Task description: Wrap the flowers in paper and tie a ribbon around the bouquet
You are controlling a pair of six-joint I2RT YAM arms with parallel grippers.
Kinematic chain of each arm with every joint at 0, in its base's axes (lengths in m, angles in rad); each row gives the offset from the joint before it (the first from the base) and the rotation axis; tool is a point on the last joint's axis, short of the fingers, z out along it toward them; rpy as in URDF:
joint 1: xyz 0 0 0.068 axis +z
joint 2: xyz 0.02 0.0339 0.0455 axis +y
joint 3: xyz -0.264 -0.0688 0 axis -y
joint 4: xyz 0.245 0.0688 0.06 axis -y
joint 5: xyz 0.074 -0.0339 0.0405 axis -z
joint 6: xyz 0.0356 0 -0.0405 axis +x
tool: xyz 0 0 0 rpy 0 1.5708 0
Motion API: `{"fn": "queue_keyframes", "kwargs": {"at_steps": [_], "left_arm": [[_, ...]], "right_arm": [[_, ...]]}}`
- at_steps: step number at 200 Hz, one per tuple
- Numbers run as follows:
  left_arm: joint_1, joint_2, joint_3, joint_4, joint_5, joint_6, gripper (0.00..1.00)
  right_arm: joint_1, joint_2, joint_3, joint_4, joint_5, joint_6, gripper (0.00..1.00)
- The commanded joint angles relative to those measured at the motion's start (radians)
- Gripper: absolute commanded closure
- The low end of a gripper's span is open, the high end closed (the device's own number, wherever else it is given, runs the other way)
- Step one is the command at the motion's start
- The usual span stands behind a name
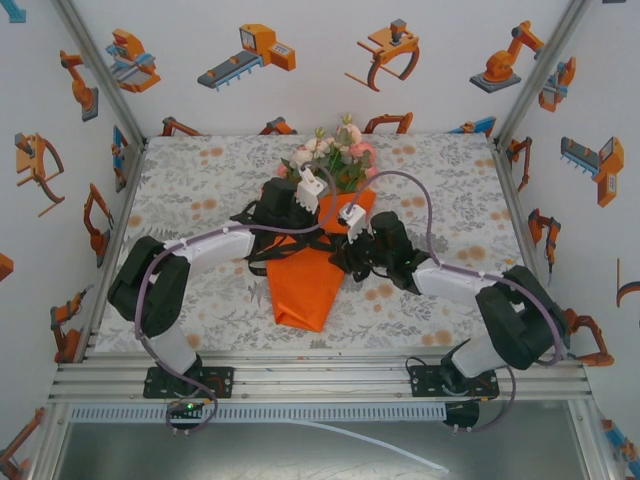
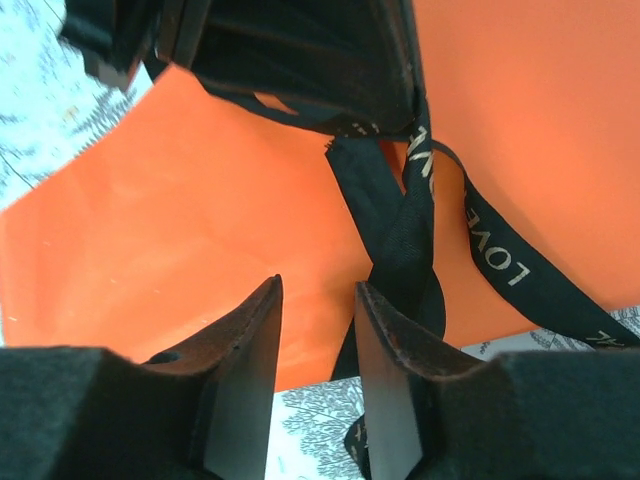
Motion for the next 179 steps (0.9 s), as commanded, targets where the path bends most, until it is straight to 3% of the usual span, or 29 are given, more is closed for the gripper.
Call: {"fn": "queue_keyframes", "kwargs": {"at_steps": [1,45,99,144,179], "left_arm": [[0.004,0.016,0.035,0.014,0.034,-0.033,1.00],[0.016,0.033,0.034,0.025,0.042,-0.056,1.00],[0.033,0.040,0.030,0.034,0.064,-0.077,1.00],[0.039,0.036,0.022,0.037,0.077,-0.081,1.00],[0.042,0.040,0.020,0.044,0.081,-0.088,1.00]], "right_arm": [[0.005,0.031,0.053,0.037,-0.001,-0.114,0.60],[0.005,0.077,0.103,0.037,-0.087,-0.107,0.60],[-0.001,0.162,0.175,0.022,-0.022,-0.120,0.57],[-0.015,0.246,0.261,-0.103,-0.025,-0.122,0.52],[-0.015,0.302,0.270,-0.125,-0.034,-0.103,0.53]]}}
